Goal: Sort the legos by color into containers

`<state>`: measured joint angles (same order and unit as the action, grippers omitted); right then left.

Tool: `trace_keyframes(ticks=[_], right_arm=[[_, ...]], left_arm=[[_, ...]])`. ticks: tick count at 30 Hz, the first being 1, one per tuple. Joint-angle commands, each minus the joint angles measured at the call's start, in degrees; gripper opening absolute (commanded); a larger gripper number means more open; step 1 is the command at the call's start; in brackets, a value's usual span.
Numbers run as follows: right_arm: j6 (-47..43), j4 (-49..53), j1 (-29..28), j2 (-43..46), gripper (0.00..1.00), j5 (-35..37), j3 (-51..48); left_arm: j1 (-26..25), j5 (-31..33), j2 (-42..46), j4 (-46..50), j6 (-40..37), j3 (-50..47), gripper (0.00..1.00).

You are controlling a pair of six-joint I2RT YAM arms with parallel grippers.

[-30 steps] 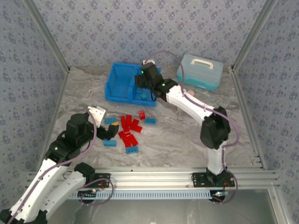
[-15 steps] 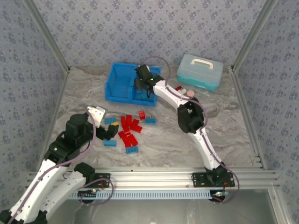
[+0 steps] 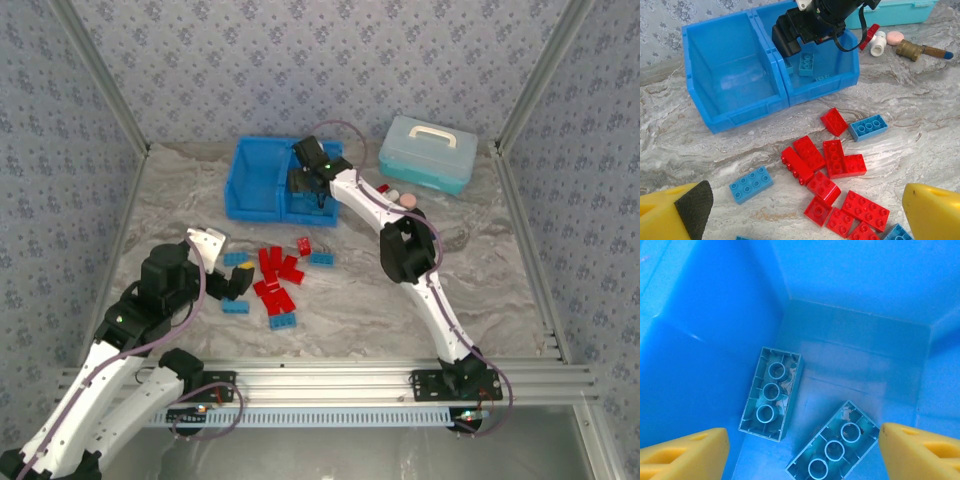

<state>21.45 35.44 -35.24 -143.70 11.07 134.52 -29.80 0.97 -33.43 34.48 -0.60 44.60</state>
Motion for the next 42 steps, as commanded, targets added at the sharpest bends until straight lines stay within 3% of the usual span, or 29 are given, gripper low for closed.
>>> trace_keyframes(ticks=[1, 9, 13, 18, 23, 26, 28, 29, 32, 35, 42], right_arm=[[-2.53, 2.69, -0.43, 7.18, 0.82, -0.08, 2.24], [-4.34, -2.04, -1.32, 19.55, 0.77, -3.25, -7.43], [-2.94, -6.03, 0.06, 22.15, 0.55, -4.05, -14.73], [-3.68, -8.79, 0.53, 21.49, 0.46, -4.83, -21.43], [-4.2, -9.99, -0.67, 24.41, 0.55, -5.65, -26.5], [-2.68, -9.95, -1.53, 26.19, 0.72, -8.26, -28.99], [-0.75, -10.57, -1.75, 26.58, 0.8, -10.5, -30.13], [0.6, -10.59, -1.94, 26.41, 0.79, -10.86, -30.19], [2.12, -10.33, -2.91, 23.9, 0.69, -9.99, -28.98], [1.47, -9.85, -4.47, 20.55, 0.56, -6.54, -26.52], [1.47, -5.42, -5.75, 13.04, 0.39, -2.8, -17.13]], left_arm=[[-0.35, 0.61, 0.13, -0.61, -0.13, 0.66, 0.99], [-0.35, 0.45, 0.12, -0.67, -0.01, 0.65, 0.99], [-0.34, 0.19, -0.12, -0.84, 0.03, 0.59, 0.99], [-0.39, 0.28, -0.14, -0.69, 0.12, 0.59, 0.99], [-0.41, 3.94, -1.37, -1.38, 2.96, 0.38, 0.99], [-0.43, 13.39, -6.72, 1.75, 19.4, 3.82, 0.99], [-0.34, 13.41, -11.47, 5.29, 28.11, 6.12, 0.99], [-0.39, 13.29, -14.07, 6.45, 30.84, 6.84, 0.99], [-0.42, 14.78, -18.09, 5.27, 34.4, 7.35, 0.99], [-0.37, 16.05, -16.15, 1.64, 34.88, 6.61, 0.99], [-0.26, 18.33, -11.37, 8.46, 27.87, 10.08, 0.99]])
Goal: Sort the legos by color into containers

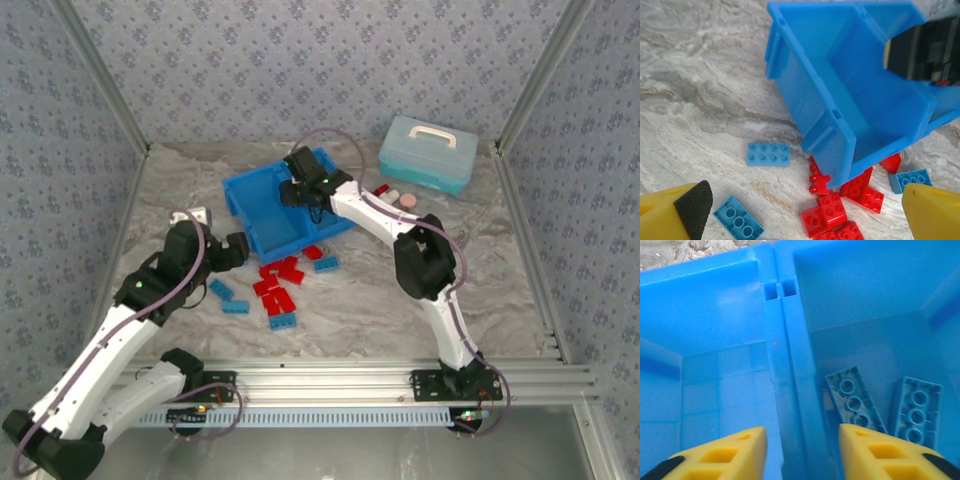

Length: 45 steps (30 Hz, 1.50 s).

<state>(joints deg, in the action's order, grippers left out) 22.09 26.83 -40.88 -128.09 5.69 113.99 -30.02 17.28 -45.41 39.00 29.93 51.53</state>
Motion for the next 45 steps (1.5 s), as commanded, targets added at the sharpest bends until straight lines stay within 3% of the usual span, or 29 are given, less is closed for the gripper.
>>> trace_keyframes(ticks=[1, 3, 8, 17, 19, 23, 28, 30, 32, 36, 41, 45], right_arm=[[1.27, 3.15, -0.2, -3.22, 0.34, 3.56, 4.2], [2.22, 3.65, -0.19, -4.49, 0.25, 5.58, 6.17], [5.95, 6.74, 0.23, -7.94, 0.17, 10.65, 12.99], [7.62, 11.49, 2.12, -16.6, 0.2, 10.65, 26.23], [8.7, 11.66, 2.05, -16.94, 0.26, 10.31, 26.2], [8.84, 12.77, 1.69, -15.16, 0.55, 9.56, 26.86], [3.12, 16.04, 1.25, -5.77, 0.66, 8.17, 24.98], [-2.1, 14.09, 0.2, 1.8, 0.68, 7.94, 15.58], [-8.97, 6.2, -1.07, 10.92, 0.69, 7.47, 0.0], [-29.8, -7.49, -1.58, 25.78, 0.74, 0.36, -28.57], [-61.12, -7.92, -0.74, 30.82, 0.79, -7.77, -43.36], [-78.44, -1.22, 3.16, 27.95, 0.83, -17.97, -43.22]], left_arm=[[-0.02, 2.05, 0.61, 5.47, -4.27, 4.14, 0.99], [0.13, 2.26, 0.57, 7.26, -7.11, 5.21, 0.99], [0.65, 3.58, 1.01, 8.2, -13.36, 5.78, 0.99], [1.43, 2.32, 3.56, 3.16, -14.76, 1.08, 0.99], [1.78, 1.53, 3.53, 3.17, -14.2, 0.42, 0.99], [2.37, 1.18, 3.99, 3.1, -14.09, -0.09, 0.99], [2.85, -0.32, 4.65, 2.76, -14.52, -0.98, 0.99], [2.86, -1.39, 4.64, 3.13, -15.3, -1.1, 0.99], [2.86, -2.88, 4.81, 3.34, -16.54, -1.23, 0.99], [2.98, -8.8, 5.5, 2.21, -20.21, -2.0, 0.99], [3.35, -17.74, 6.53, 0.2, -23.52, -3.26, 0.99], [3.3, -21.96, 9.5, -2.99, -26.3, -5.15, 0.99]])
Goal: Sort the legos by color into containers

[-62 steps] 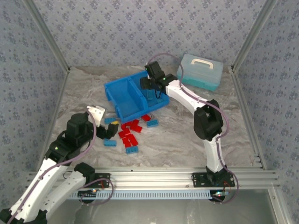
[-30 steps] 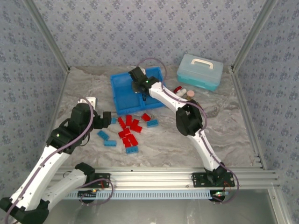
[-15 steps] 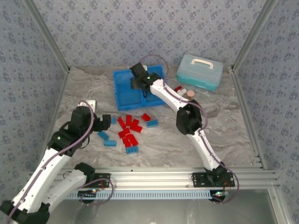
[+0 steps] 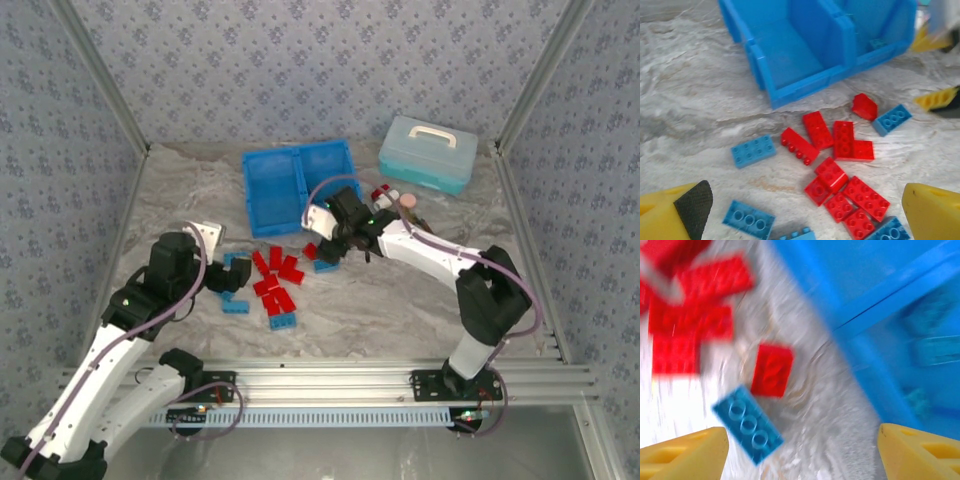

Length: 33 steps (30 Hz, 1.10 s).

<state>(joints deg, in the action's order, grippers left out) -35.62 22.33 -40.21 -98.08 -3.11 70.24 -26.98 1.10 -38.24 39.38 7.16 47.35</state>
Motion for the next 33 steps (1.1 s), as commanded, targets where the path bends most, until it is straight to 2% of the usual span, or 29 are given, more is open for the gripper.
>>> trace_keyframes(ticks=[1, 3, 4, 9, 12, 17, 22, 26, 28, 30, 33], right_arm=[[-22.29, 4.52, 3.27, -3.29, 0.85, -10.38, 1.61], [-26.37, 5.95, 4.02, -5.83, 0.97, -9.98, 3.22], [-28.14, 5.98, 4.0, -6.86, 0.98, -9.64, 3.61], [-31.9, 11.85, 4.45, -13.1, 0.96, -13.06, 9.02], [-31.89, 11.82, 4.39, -14.99, 0.93, -14.63, 9.52], [-31.48, 15.02, 4.17, -17.25, 0.77, -15.2, 11.07], [-31.09, 15.78, 3.97, -17.93, 0.49, -13.25, 10.24], [-30.85, 14.32, 3.66, -16.6, 0.44, -12.66, 8.35], [-30.52, 12.85, 3.71, -14.81, 0.34, -13.47, 6.84], [-29.63, 12.39, 3.65, -12.53, 0.3, -14.59, 5.44], [-26.25, 7.38, 3.71, -7.34, 0.29, -17.4, 2.2]], left_arm=[[0.27, -5.93, 3.04, -3.56, -4.17, -1.44, 0.99], [0.26, -5.73, 4.64, -4.04, -4.81, -2.26, 0.99], [0.27, -5.54, 5.19, -4.27, -4.96, -2.46, 0.99], [0.26, -5.11, 5.55, -4.2, -5.09, -2.53, 0.99], [0.26, -4.47, 5.47, -3.77, -5.14, -2.44, 0.99], [0.22, -4.19, 5.41, -3.62, -4.92, -2.36, 0.99], [0.32, -4.0, 5.46, -3.52, -4.87, -2.43, 0.99], [0.27, -4.28, 5.54, -3.63, -4.73, -2.44, 0.99], [0.26, -4.18, 5.5, -3.53, -4.67, -2.45, 0.99], [0.22, -4.09, 5.49, -3.55, -4.65, -2.44, 0.99], [0.18, -4.0, 5.5, -3.54, -4.54, -2.45, 0.99]])
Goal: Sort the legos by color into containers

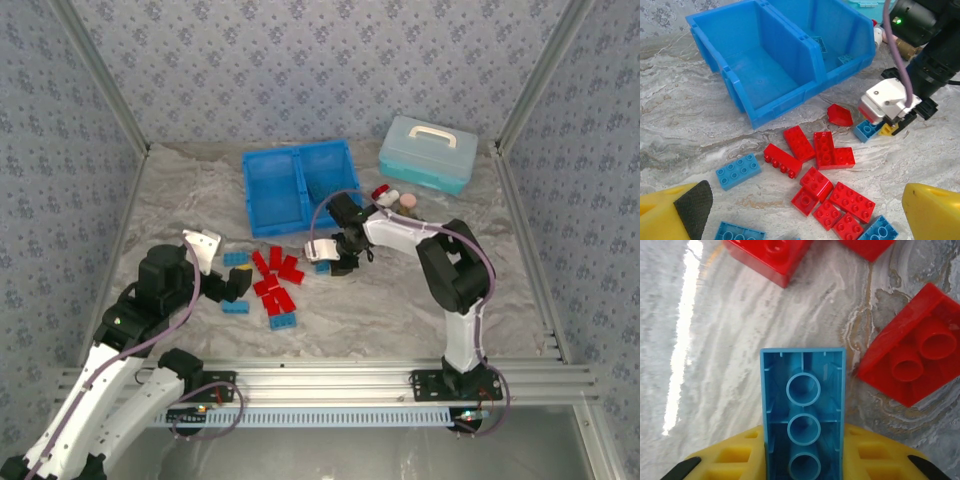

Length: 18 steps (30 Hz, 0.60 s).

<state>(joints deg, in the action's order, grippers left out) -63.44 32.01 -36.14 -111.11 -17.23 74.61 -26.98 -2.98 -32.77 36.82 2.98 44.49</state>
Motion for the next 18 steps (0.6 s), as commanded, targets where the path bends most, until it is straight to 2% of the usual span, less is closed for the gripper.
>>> trace_keyframes(ticks=[1, 3, 6, 9, 12, 14, 18], right_arm=[[3.24, -4.38, -0.31, 8.53, 0.29, -4.18, -3.65], [7.77, -10.32, 0.08, 13.82, 0.28, -6.06, -7.82], [20.96, -24.64, 1.32, 21.0, 0.29, -6.39, -13.43], [38.96, -31.99, 1.32, 22.55, 0.3, 5.57, -11.6], [54.43, -29.52, 1.07, 20.23, 0.3, 19.26, -4.3], [63.06, -23.78, 1.72, 16.45, 0.3, 22.96, 2.44], [73.05, -12.93, 2.48, 6.59, 0.3, 25.99, 17.07]], left_arm=[[0.18, 0.13, -0.01, -0.99, -0.34, 0.42, 0.99], [0.18, 0.28, 0.08, -1.04, -0.3, 0.35, 0.99], [0.23, 0.55, 0.08, -1.31, -0.43, 0.33, 0.99], [0.24, 1.12, 0.09, -1.48, -0.33, 0.33, 0.99], [0.22, 1.74, -0.01, -1.27, -0.14, 0.33, 0.99], [0.26, 2.09, -0.1, -1.11, -0.06, 0.42, 0.99], [0.19, 2.19, -0.18, -0.74, 0.31, 0.57, 0.99]])
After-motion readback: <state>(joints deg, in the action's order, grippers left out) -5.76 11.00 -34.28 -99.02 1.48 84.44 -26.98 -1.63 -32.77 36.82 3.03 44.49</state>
